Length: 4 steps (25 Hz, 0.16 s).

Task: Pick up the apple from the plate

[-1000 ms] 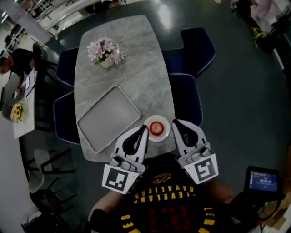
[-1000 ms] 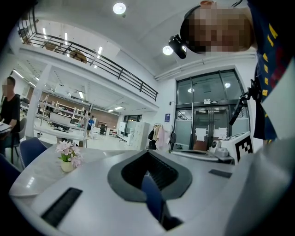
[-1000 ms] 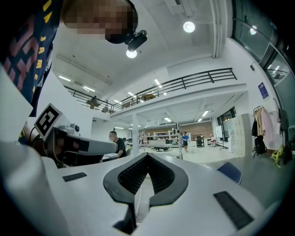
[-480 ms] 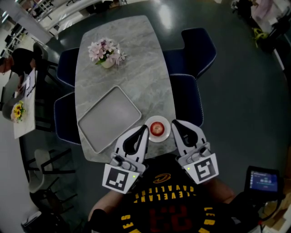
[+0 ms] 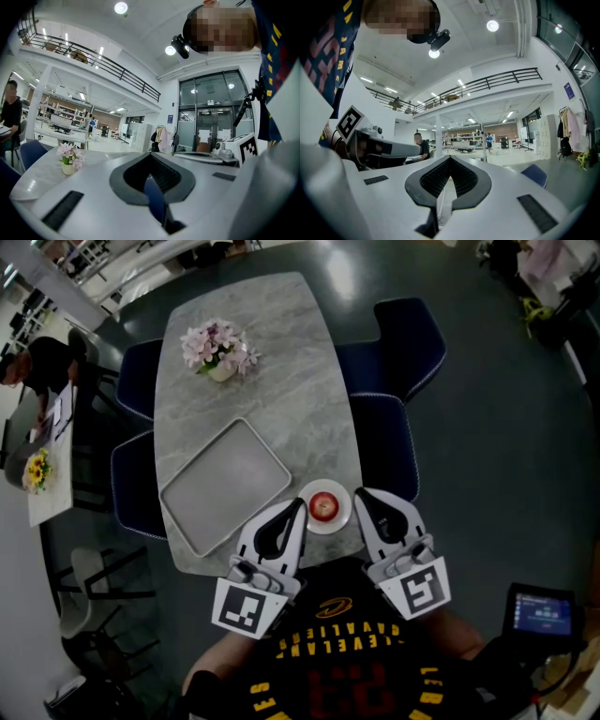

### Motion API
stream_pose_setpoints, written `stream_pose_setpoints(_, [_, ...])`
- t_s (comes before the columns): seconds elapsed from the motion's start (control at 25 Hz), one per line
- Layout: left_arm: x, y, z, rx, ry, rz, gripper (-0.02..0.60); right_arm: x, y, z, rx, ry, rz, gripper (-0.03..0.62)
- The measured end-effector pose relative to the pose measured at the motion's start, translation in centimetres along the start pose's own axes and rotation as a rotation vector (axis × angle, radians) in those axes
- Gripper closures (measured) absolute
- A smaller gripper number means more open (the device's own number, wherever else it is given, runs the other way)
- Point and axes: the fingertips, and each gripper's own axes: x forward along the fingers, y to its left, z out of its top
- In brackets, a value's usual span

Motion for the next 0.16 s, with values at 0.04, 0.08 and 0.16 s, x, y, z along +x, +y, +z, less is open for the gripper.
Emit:
stream_pose_setpoints(0.04, [0.03, -0.05, -0.03, 0.001, 0.001, -0.001, 0.58, -0.03, -0.03, -0.02, 0.001, 0.0, -0.001, 0.588])
stream_pose_setpoints(0.08, [0.07, -0.1, -0.06, 0.001, 0.001, -0.002, 0.58, -0.06, -0.06, -0.03, 0.002, -0.001, -0.001, 0.588])
stream_pose_setpoints(0.16, [0.15, -0.2, -0.14, -0.002, 0.003, -0.003, 0.58, -0.12, -0.13, -0.07, 0.005, -0.001, -0.003, 0.588])
